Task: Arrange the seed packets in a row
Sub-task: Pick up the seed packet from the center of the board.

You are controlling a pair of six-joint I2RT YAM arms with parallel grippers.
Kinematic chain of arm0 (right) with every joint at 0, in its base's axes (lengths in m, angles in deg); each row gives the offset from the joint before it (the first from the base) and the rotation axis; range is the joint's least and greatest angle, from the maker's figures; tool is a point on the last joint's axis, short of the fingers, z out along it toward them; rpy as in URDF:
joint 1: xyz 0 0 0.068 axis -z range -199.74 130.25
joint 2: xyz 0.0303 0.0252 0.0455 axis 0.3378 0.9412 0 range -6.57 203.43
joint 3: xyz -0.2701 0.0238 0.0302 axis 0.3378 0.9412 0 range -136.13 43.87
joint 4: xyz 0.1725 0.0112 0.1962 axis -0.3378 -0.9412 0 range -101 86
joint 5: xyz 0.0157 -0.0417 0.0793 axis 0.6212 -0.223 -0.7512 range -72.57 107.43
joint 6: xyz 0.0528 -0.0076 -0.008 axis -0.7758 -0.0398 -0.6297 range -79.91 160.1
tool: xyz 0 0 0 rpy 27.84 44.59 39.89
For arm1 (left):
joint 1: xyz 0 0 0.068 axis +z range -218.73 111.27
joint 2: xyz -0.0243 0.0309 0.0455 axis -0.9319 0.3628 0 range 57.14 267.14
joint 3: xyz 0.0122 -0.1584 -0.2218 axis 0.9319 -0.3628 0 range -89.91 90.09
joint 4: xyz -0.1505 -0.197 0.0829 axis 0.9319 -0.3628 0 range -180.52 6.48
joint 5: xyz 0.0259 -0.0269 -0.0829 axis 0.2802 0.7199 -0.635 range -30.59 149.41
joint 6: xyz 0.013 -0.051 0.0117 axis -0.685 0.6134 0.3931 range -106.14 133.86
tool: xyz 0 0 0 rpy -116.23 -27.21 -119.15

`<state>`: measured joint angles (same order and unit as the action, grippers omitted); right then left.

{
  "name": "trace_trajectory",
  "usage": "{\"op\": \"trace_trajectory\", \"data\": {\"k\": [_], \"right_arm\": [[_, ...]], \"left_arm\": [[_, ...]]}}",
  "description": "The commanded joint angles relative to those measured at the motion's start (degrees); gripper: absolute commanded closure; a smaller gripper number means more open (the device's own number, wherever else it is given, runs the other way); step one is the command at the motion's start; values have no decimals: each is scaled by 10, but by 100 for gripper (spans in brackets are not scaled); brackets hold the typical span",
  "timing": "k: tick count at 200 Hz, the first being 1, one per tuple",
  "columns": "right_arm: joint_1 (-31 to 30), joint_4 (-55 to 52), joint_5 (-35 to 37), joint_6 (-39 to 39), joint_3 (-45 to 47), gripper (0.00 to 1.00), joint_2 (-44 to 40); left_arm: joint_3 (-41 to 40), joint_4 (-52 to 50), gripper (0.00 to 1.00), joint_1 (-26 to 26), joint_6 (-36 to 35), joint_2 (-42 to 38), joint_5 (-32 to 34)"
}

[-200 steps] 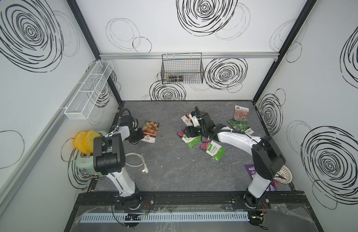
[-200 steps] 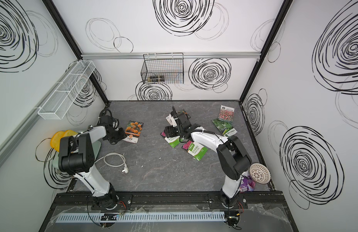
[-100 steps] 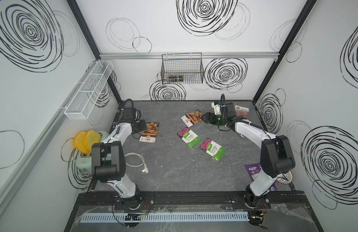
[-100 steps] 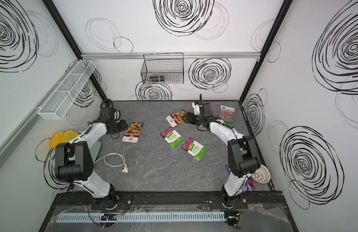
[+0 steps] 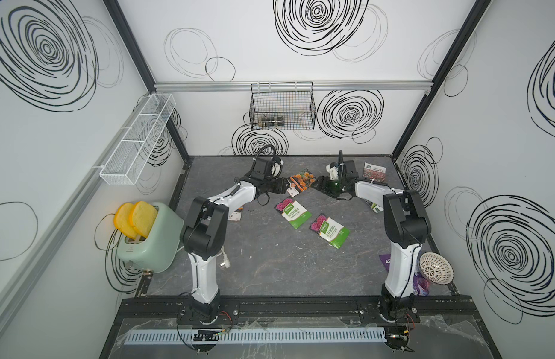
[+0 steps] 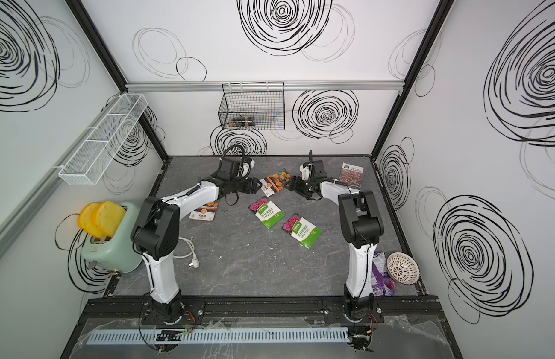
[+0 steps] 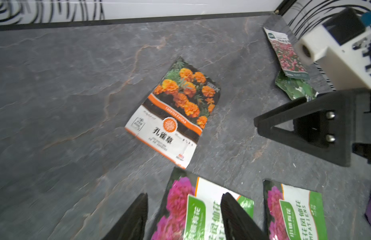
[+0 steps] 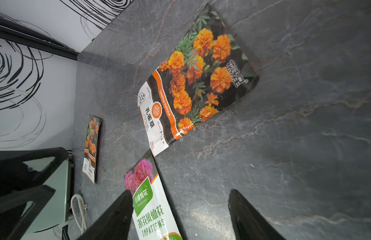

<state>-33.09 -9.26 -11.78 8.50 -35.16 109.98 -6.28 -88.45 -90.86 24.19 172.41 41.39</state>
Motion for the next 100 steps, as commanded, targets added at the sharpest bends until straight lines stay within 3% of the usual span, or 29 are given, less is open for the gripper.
{"op": "trace_trajectory", "data": {"k": [1,77,100], "right_arm": [[2,35,-18,-17,19,26,-32],[3,13,4,11,110,25,-162],[3,0,8,15,118,25,-179]], "left_arm": [[51,63,40,-8,-6,55,-31],[178,40,40,-26,3,204,-20],[177,22,41,-25,9,218,-13]]}}
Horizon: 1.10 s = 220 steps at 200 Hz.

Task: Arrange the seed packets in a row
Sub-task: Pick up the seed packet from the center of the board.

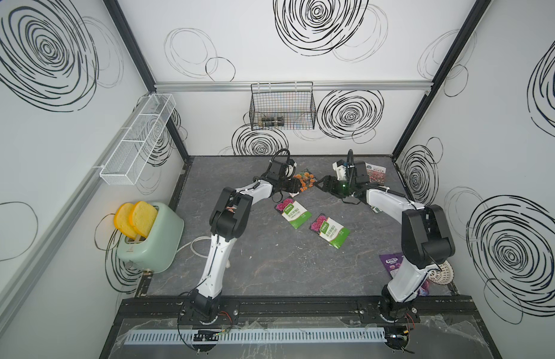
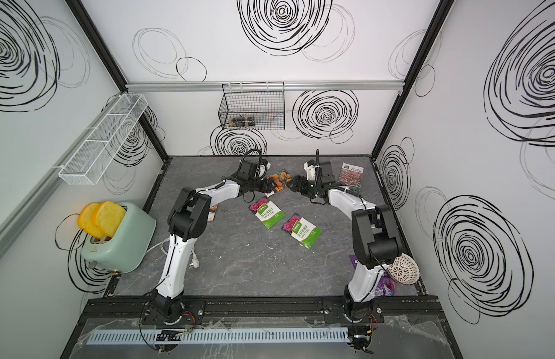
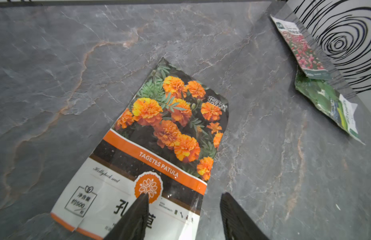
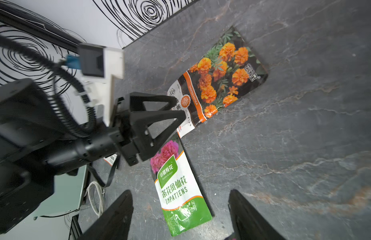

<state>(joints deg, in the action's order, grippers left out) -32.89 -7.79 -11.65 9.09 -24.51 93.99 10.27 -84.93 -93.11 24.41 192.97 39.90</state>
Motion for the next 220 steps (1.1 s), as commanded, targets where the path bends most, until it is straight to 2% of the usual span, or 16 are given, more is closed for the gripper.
{"op": "trace_trajectory", "data": {"k": [1,60,109,153,220], "right_arm": [[1,-15,7,9,12,25,-19],[0,5,3,-2,62,25,-53],[-7,11,0,-13,78,25,-38],[-15,48,-29,-50,80,26,14],[-39,63,-47,-49,24,27,128]], "left_arm": [[10,-13,41,-3,7,12,1],[-108,-4,44,7,36,-36,-13],[-223,8,45,2,62,-103,-13],[-315,40,46,6,106,-170,-20],[-372,83,47,-6,158,-219,-58]]}}
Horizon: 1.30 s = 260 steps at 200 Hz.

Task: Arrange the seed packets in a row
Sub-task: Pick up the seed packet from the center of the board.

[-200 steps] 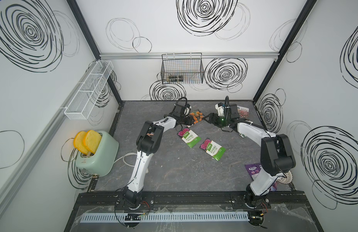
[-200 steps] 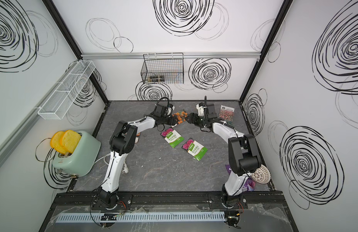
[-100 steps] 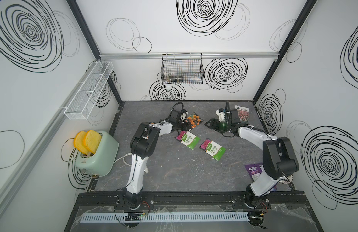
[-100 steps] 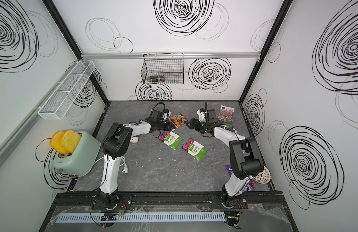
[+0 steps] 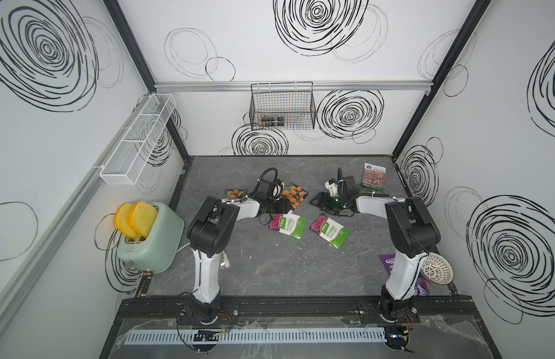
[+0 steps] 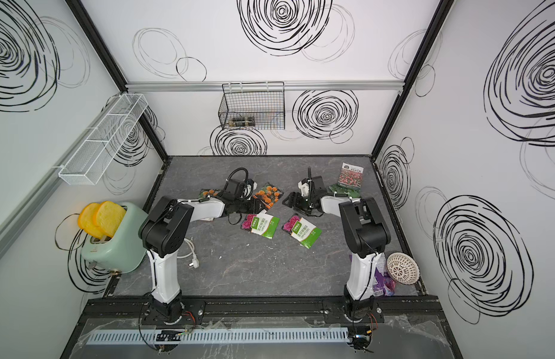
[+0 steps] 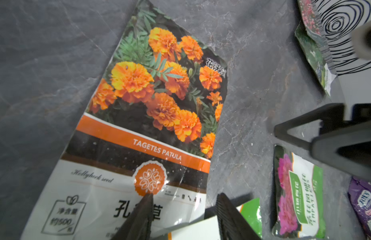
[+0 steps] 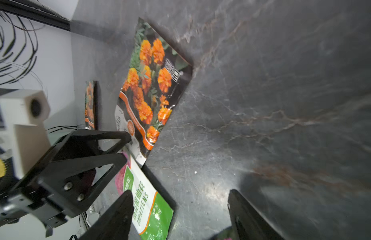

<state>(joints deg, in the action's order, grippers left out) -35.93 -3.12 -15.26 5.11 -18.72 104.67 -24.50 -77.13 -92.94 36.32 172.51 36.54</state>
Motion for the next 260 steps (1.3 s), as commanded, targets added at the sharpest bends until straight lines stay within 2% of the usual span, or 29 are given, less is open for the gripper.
{"op": "trace_trajectory", "data": {"k": [1,53,97,157,211,230,260], "right_arm": [[-9,17,-11,-9,-35,27,22],[-30,33,-12,-34,-66,27,73],[-35,77,-17,-79,-54,28,97],[-44,211,-54,-185,-18,32,128],[-63,202,-43,-192,-47,38,159],[-65,191,-34,-187,-50,40,160],[-63,153,-13,-160,-60,41,157]], "left_arm": [[-25,6,47,-9,39,-14,-25],[-49,39,49,-22,66,-28,-45],[-64,76,51,-31,98,-36,-47],[-65,100,52,-37,114,-25,-63],[-58,96,53,-39,104,-12,-71],[-59,88,57,-41,94,-12,-66],[-47,48,58,-51,49,-44,-15]]}}
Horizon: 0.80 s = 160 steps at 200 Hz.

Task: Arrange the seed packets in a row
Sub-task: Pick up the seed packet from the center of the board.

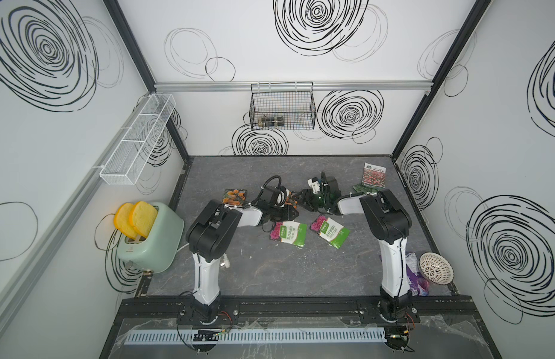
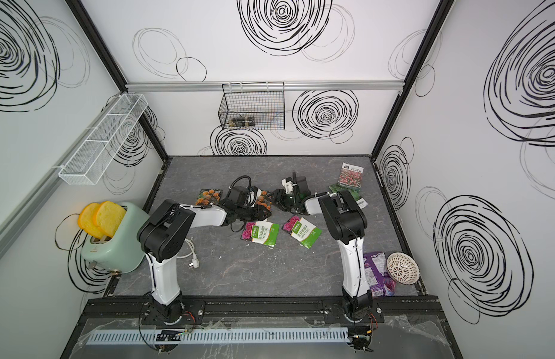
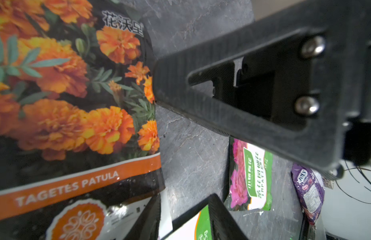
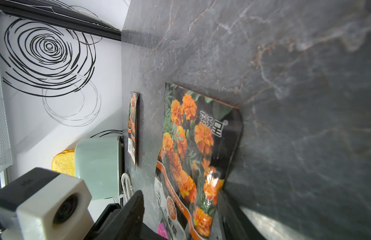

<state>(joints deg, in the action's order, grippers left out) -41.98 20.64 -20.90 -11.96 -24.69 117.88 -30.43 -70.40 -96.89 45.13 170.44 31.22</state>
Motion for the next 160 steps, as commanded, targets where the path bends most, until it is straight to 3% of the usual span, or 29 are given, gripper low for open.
{"op": "trace_trajectory", "data": {"k": [1,63,118,160], "right_arm": [[-2,-85,44,11,-1,41,25],[5,-111,46,30,-18,41,30],[5,-154,53,54,-36,42,33],[4,-175,57,66,-35,42,31]], "left_arm": [[13,-21,58,-12,-41,-25,40],[14,-56,56,21,-90,-109,85],[25,-95,56,96,-141,-67,75],[44,-103,56,123,-157,-16,60]]}}
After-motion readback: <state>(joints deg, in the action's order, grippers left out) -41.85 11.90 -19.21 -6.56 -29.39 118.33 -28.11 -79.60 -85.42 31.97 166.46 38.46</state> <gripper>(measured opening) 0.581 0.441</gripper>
